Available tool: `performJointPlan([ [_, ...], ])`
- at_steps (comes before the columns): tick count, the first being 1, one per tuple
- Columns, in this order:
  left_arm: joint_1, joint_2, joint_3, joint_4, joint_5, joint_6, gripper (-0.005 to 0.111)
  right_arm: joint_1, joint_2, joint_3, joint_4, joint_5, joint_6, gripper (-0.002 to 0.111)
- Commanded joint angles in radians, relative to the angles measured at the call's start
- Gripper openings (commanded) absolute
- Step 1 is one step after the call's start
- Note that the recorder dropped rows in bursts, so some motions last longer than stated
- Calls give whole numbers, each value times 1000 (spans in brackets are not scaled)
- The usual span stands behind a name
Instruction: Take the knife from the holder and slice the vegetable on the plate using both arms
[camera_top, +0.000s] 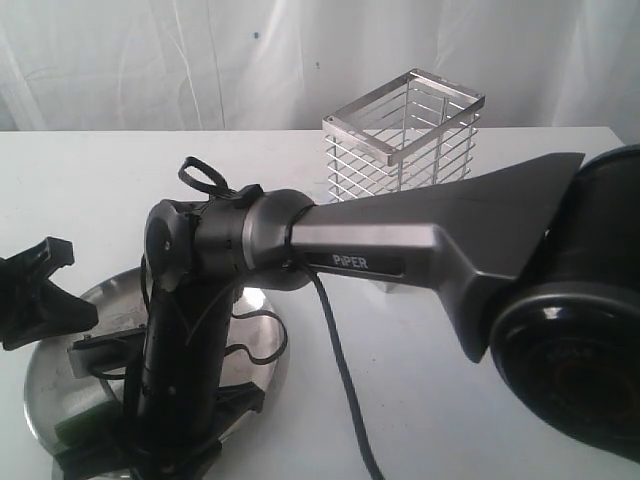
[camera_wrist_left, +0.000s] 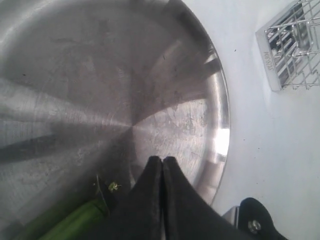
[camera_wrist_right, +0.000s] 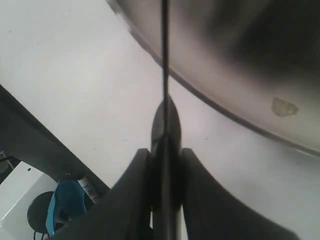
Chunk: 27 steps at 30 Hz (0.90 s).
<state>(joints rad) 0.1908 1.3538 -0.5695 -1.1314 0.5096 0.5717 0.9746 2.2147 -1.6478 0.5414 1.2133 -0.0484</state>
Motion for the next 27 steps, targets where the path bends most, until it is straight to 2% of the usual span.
performJointPlan([
  [1,-7,34,-1,-17,2,11,0,-8,2,-9,7,8,7,3],
  [8,-7,105,-1,-27,2,38,0,-8,2,-40,5,8,8,3],
  [21,-7,225,-1,-126,-10,196,0,-8,2,-42,3,-3,34,3],
  [27,-7,294,-1,-237,5,315,0,-8,2,-42,3,-15,48,3],
])
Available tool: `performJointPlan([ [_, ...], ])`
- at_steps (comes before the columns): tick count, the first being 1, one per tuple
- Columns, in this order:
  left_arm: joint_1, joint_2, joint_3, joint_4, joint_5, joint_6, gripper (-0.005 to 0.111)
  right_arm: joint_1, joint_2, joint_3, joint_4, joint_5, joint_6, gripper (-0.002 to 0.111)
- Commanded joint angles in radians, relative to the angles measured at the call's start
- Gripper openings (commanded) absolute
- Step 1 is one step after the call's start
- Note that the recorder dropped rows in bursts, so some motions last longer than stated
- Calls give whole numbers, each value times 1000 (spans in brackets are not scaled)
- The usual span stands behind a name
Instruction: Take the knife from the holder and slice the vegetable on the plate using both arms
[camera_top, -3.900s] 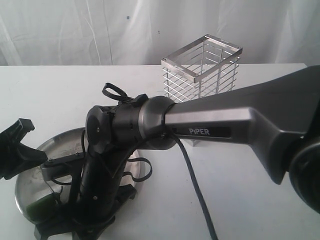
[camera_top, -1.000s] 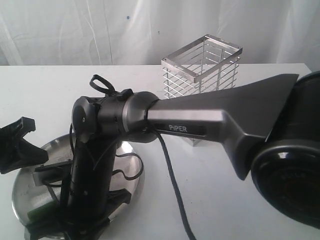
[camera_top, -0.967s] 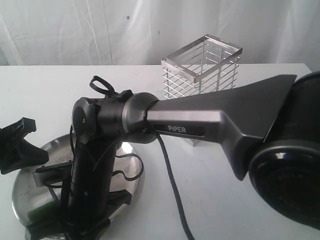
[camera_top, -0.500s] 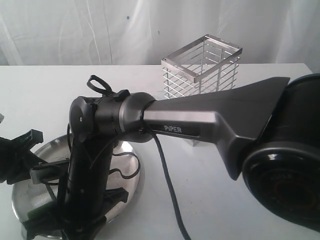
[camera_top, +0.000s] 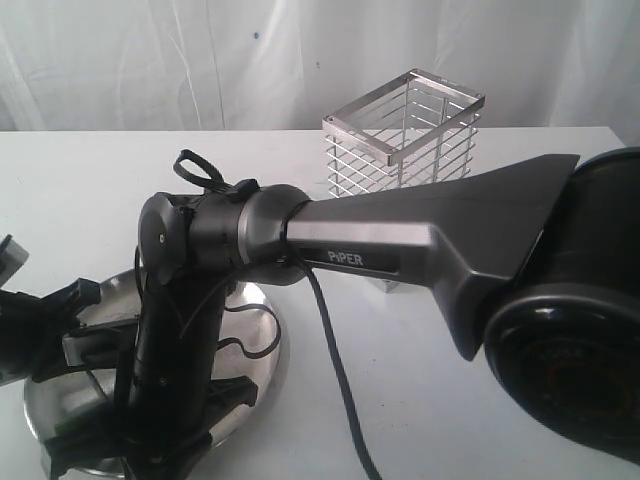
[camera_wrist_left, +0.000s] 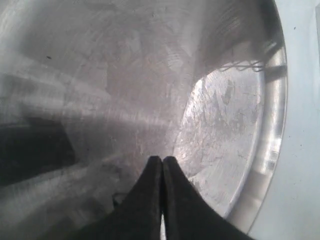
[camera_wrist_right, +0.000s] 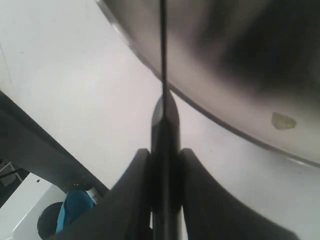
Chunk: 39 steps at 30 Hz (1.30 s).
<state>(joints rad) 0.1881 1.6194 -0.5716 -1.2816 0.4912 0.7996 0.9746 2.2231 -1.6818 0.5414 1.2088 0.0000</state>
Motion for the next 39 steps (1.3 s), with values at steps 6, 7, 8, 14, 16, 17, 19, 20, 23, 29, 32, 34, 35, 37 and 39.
performJointPlan([
  [6,-12,47,1,-253,98,235,0,-8,-6,-8,-14,-32,23,3],
  [7,-21,47,-1,-253,98,256,0,-8,-6,-8,-23,-32,29,3],
  [8,-29,47,-1,-255,93,258,0,-8,-6,-8,-27,-32,31,3],
  [14,-85,47,-1,-255,16,258,0,-8,-8,-8,-58,-21,59,3],
  [16,-93,47,-1,-247,4,258,0,-8,-8,-8,-58,-21,62,3],
  [17,-95,47,-1,-237,-5,258,0,-8,-8,-8,-54,-18,62,3],
  [19,-95,47,-1,-224,-18,258,0,-8,-8,-8,-41,-18,62,3],
  [20,-95,47,-1,-220,-20,258,0,-8,-8,-8,-36,-18,62,3],
  [23,-95,47,-1,-200,-20,252,0,-8,-8,-8,-33,-6,62,3],
  [29,-95,47,-1,-149,-24,233,0,-6,-8,-8,-28,12,62,3],
  [32,-95,47,-1,-142,-17,211,0,-6,-8,-8,-7,12,48,3],
  [34,-95,47,-1,-142,-10,211,0,-6,-8,-8,3,12,48,3],
  [35,-95,47,-1,-142,-3,211,0,-6,-8,-8,5,12,48,3],
  [37,-95,45,-1,-142,10,200,0,-5,-8,-8,6,12,46,3],
  [39,-95,45,-1,-138,10,200,0,-5,-6,-8,5,12,37,3],
])
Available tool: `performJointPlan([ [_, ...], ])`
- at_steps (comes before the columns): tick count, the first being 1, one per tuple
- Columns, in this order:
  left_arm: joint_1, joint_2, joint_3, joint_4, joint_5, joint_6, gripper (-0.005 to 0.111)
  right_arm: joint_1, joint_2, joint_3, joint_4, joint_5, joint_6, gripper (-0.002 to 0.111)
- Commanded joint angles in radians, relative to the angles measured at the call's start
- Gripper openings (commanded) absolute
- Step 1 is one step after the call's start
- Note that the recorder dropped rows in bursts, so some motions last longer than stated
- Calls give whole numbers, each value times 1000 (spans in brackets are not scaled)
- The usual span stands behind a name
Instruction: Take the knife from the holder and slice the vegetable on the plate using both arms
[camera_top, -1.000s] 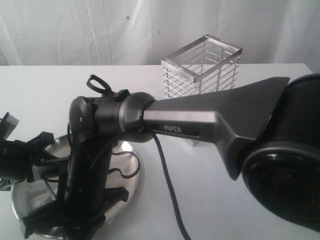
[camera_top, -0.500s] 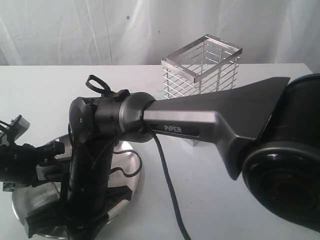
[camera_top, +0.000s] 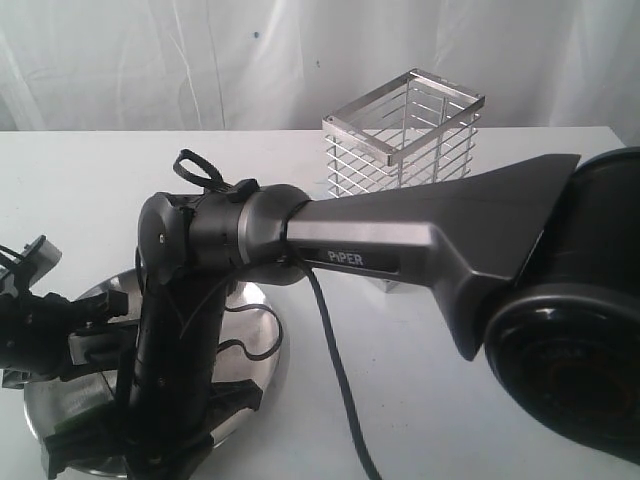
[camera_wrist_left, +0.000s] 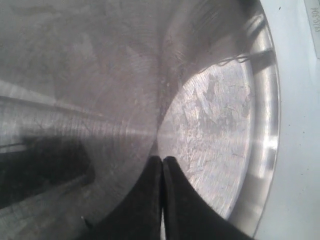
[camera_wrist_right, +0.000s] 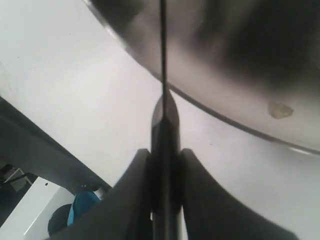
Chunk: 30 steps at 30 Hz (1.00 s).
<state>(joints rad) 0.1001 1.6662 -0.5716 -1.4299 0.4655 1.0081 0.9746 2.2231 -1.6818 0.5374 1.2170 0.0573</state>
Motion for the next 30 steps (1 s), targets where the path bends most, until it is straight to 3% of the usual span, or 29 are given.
performJointPlan([
  [1,-7,-2,-1,13,31,-9,0,-5,-3,-8,9,4,-21,3],
  [8,-7,0,-1,33,-12,-9,0,-5,29,-8,6,4,-27,3],
  [30,-7,-2,-1,60,53,-37,0,-8,25,-63,-47,4,-8,3],
])
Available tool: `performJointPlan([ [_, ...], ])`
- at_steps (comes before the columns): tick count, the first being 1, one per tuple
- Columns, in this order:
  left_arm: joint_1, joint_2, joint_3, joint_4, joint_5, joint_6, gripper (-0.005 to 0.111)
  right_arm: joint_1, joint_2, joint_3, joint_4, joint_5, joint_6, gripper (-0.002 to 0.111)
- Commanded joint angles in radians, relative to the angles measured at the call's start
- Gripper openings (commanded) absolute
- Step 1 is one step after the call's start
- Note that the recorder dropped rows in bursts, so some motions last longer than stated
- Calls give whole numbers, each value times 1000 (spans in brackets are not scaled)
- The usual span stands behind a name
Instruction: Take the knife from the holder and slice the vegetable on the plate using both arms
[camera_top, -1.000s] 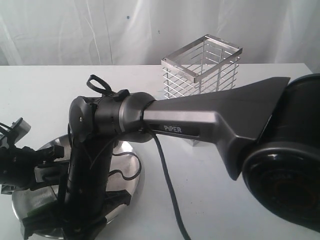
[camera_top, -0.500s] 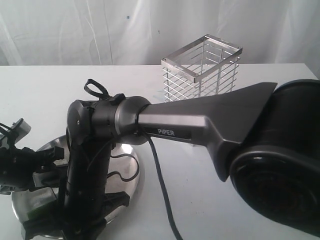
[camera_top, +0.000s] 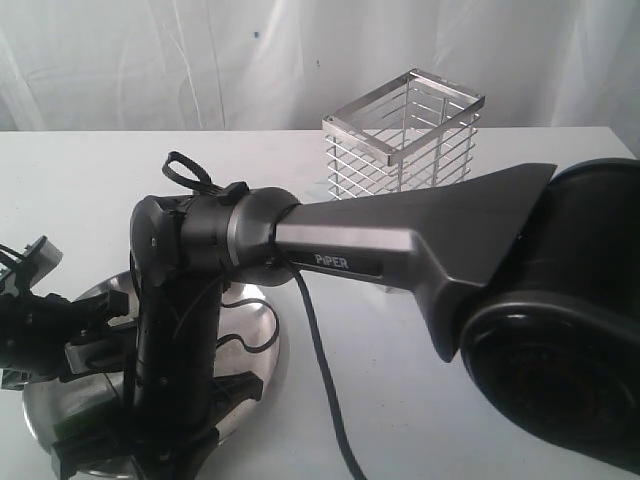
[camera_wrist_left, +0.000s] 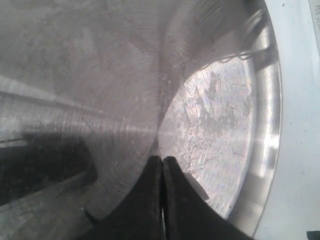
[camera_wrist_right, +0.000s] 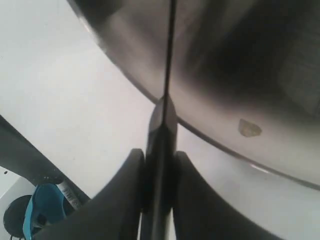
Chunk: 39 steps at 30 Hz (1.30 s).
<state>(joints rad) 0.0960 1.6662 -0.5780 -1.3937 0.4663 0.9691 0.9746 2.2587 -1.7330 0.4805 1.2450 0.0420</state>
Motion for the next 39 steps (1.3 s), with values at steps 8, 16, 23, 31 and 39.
performJointPlan([
  [8,-3,-2,5,23,46,2,0,-8,-11,-10,24,-24,7,3],
  [16,-3,-2,5,23,39,2,0,1,10,-10,26,-24,7,3],
  [23,-3,-2,5,45,8,2,0,1,10,-10,28,-24,4,3],
  [31,-3,0,29,107,-33,-39,0,1,10,-10,24,-24,4,3],
  [39,-3,-2,17,188,0,-144,0,1,10,-10,24,-24,2,3],
])
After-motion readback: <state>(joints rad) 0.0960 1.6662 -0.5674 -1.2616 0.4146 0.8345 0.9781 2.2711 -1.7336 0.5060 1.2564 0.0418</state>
